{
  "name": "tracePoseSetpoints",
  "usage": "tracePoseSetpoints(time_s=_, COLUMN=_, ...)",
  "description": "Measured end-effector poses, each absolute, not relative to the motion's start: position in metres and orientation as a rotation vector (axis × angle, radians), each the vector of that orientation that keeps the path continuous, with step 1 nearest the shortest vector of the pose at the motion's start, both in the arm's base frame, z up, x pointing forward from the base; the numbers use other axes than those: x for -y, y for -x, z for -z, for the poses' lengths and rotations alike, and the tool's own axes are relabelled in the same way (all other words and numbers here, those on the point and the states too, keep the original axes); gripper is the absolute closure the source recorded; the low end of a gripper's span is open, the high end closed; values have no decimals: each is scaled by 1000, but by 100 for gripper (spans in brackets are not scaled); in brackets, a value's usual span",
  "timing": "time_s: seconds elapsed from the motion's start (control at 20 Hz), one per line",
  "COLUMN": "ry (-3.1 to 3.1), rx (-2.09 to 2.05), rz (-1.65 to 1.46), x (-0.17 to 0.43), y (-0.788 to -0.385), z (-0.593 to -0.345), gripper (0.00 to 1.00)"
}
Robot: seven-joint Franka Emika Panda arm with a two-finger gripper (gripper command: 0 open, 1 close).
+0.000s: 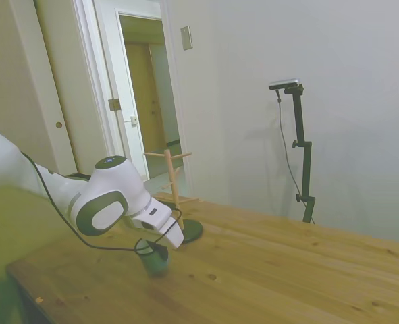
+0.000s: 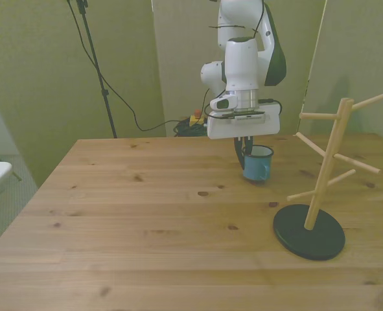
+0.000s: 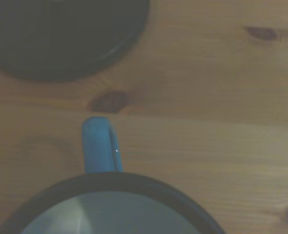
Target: Unload the mug
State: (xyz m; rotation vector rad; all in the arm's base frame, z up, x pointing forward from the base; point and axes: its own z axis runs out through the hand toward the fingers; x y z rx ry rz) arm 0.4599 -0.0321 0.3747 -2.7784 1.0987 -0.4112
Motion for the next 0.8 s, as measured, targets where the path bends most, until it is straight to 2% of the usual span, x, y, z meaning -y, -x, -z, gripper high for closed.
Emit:
tracePoseSetpoints(time_s=0.35, ry=2805, rx=-1198, rz=264, x=37, y=-474, z=-367, gripper=100)
tracePoseSetpoints(time_s=0.4, ry=2813, rx=-1207, rz=254, x=38, y=-477, z=-367, gripper=0)
tracePoseSetpoints(time_s=0.8, ry=2847, rx=-1262, rz=244, x=38, y=-486, z=-365, gripper=0)
